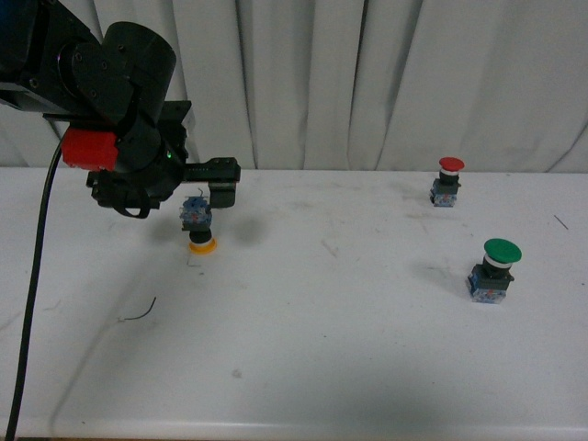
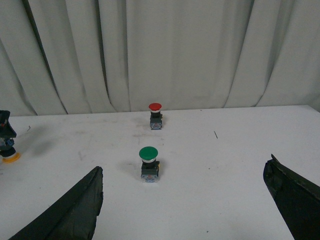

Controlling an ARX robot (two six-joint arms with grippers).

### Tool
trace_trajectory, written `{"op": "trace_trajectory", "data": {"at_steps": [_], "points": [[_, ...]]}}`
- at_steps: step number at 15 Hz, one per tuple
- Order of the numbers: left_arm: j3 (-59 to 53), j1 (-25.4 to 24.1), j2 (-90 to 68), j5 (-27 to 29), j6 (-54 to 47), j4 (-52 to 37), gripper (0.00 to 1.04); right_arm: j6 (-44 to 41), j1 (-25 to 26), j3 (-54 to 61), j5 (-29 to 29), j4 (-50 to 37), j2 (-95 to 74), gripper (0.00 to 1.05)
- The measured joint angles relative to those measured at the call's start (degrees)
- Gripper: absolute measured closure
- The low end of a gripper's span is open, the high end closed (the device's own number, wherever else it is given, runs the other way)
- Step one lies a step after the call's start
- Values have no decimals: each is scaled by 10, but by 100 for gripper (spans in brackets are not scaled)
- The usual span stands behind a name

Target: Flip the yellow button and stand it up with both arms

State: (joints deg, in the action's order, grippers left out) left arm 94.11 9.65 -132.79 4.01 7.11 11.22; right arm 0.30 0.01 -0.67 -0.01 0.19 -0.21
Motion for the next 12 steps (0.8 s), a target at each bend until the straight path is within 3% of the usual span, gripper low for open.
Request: {"op": "trace_trajectory", "data": {"at_steps": [1,3,7,12], "points": [[1,0,0,-2,0,0,10,0,0,0,0,0,0,6],[1,0,0,-6,0,2,28,0,0,0,0,0,0,6],[1,3,0,-10,-1,8,72,0,0,0,0,0,0,6],[-46,7,44,-31,-5,-25,74,0,0,0,0,0,0,6]]}}
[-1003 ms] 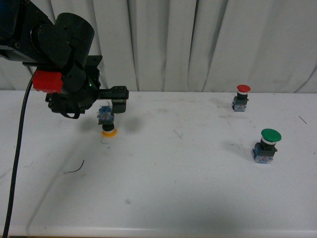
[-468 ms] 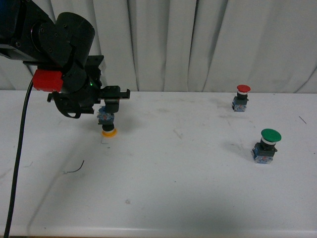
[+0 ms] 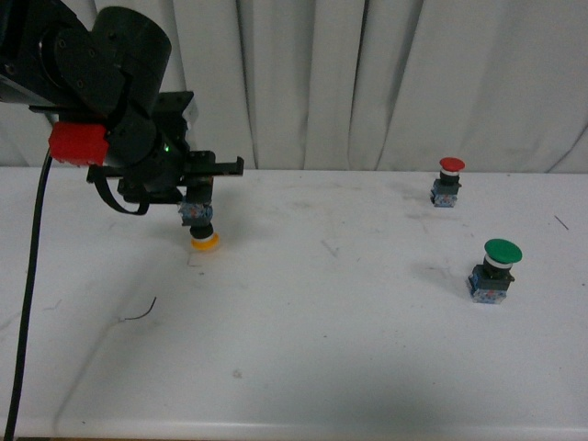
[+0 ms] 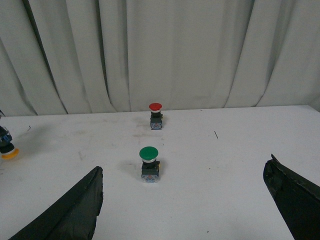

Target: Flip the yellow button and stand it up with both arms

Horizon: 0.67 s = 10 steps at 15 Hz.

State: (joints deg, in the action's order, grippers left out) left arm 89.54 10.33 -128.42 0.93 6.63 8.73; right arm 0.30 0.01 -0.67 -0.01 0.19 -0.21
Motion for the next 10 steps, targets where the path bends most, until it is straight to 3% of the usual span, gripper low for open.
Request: {"op": "trace_trajectory", "data": {"at_steps": [3,6,10], "points": [[-74,11,107,-58,10,-60,74,0,0,0,0,0,0,6],[-184,32,245,-166,59,-157,74,0,0,0,0,0,0,6],[-325,53,291,-291,208,-361,74,0,0,0,0,0,0,6]]}}
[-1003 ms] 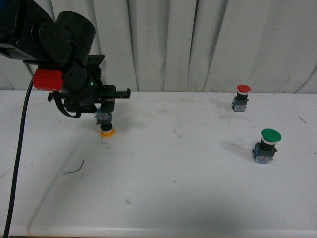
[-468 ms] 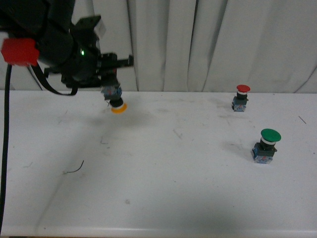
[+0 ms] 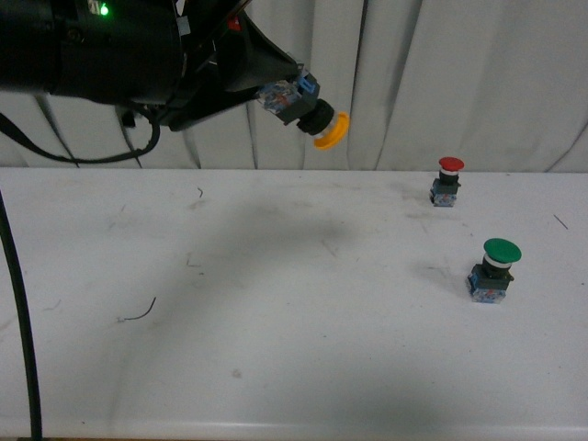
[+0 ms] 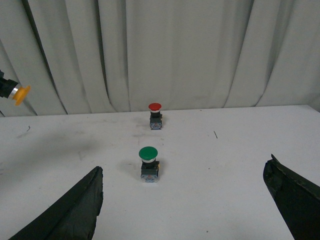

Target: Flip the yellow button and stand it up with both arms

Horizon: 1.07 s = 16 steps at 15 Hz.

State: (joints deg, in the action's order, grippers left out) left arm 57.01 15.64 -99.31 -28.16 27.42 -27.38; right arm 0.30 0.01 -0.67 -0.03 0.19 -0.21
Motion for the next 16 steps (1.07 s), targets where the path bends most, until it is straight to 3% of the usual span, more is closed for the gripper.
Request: {"op": "trace_trajectory", "data": {"at_steps": [1,4,6,11,12,14,15,16], "points": [[-35,3,-12,-33,72,-100,75,0,0,0,0,0,0,6],[-71,16,-54,-51,218,-325,75,0,0,0,0,0,0,6],[-79,27,-81,-49,283,-417,75,0,0,0,0,0,0,6],[-89,25,-96,-48,311,-438,75,0,0,0,0,0,0,6],[-91,24,-96,-48,311,-433,75,39,36,5,89,-103,-30,6],[-92,21,-96,-49,310,-427,75,222,153,0,286,-402,-221,6],[-92,20,-95,-49,307,-420,75,303,166,-12,331,-538,-351,6],[-91,18,-95,-49,307,-421,75,372,159,-68,325,-656,-474,6]]}}
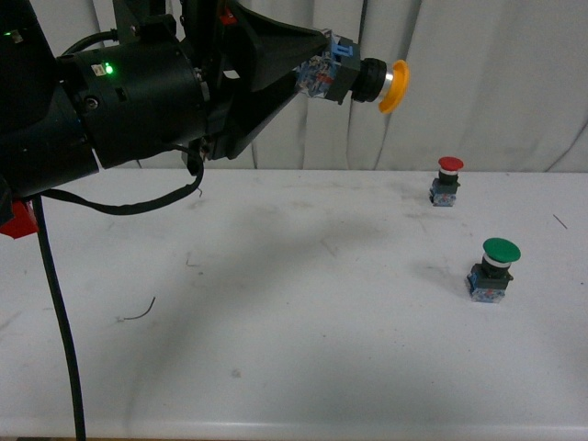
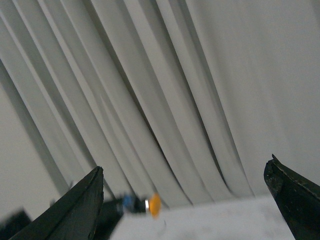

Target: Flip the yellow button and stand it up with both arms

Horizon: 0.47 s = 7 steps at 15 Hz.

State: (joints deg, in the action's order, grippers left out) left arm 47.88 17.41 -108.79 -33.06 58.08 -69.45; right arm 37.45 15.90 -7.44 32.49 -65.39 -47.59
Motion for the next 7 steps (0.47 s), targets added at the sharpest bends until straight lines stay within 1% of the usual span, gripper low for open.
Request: {"op": "trace_trajectory", "data": {"at_steps": [1,2,5,7], "points": [[1,-1,0,0,0,0,75,40,-14,-74,-28,-68,-91,6],[2,0,0,0,0,-1,75,83,-36,-156,-46,-92,-188,6],[5,0,0,5,0,-1,75,199,-116,-322,-96,-79,-447,6],[9,-1,2,5,0,4,75,279,-167,-374,-120,-83,-545,6]]}}
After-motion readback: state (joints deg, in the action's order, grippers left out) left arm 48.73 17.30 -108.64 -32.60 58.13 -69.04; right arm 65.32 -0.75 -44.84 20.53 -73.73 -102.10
